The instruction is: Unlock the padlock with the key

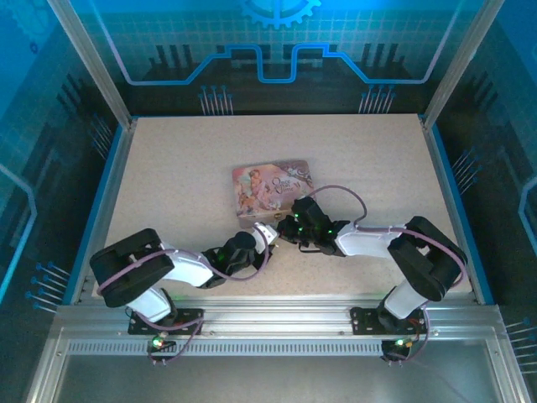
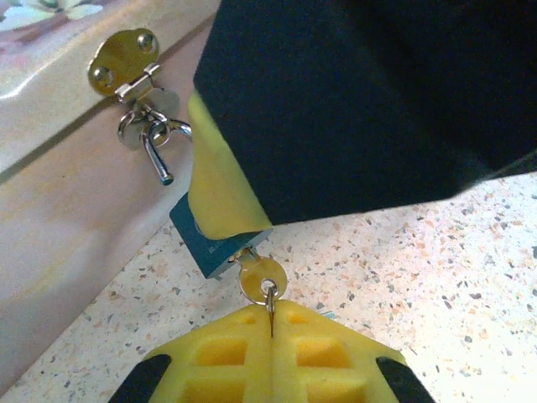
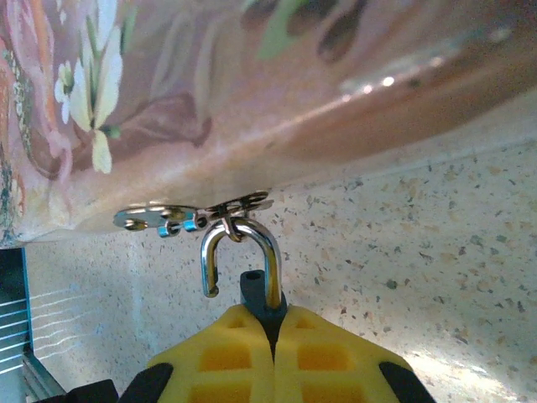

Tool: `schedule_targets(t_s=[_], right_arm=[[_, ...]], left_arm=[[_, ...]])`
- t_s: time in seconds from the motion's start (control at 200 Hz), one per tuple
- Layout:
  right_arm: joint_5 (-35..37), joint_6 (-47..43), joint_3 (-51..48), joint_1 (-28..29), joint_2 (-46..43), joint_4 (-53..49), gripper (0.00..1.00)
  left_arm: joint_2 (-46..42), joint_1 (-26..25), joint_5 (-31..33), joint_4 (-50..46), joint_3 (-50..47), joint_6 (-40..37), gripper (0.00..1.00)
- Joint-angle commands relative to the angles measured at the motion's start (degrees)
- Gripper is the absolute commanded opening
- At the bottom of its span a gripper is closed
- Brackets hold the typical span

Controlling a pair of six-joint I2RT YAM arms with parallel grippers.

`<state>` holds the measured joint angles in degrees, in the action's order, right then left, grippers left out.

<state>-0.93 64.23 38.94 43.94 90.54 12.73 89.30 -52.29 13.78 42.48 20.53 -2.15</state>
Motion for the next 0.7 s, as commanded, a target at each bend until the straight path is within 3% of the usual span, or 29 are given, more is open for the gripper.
schedule_targets(t_s=[0.0,0.05,0.35,0.5,0.695], right_arm=[[1.33,-2.18,0.49,0.44,-0.1,-3.12,0.0],[1.86,-3.21,0.59,0.46,-0.4,-3.98,0.0],[6.24,-11.61,4.58,0.49,-3.49,-16.14,0.0],[9.68,-14.44,6.33,0.54,-4.47,-21.31,0.0],[7.77,-12.68,3.78,-0.55,-4.7,-18.1,0.0]], left_arm=[[-1.73,-1.51,-3.36,2.42,1.67,-1.59,0.02],[-1.66,-1.5,-3.79,3.54,1.33,-0.31,0.13],[-5.89,-1.41,-4.21,4.96,-0.75,3.21,0.45],[-10.92,-0.01,-4.65,-0.37,-0.49,4.26,0.5],[-18.23,4.93,-7.63,-10.67,1.12,9.32,0.54]])
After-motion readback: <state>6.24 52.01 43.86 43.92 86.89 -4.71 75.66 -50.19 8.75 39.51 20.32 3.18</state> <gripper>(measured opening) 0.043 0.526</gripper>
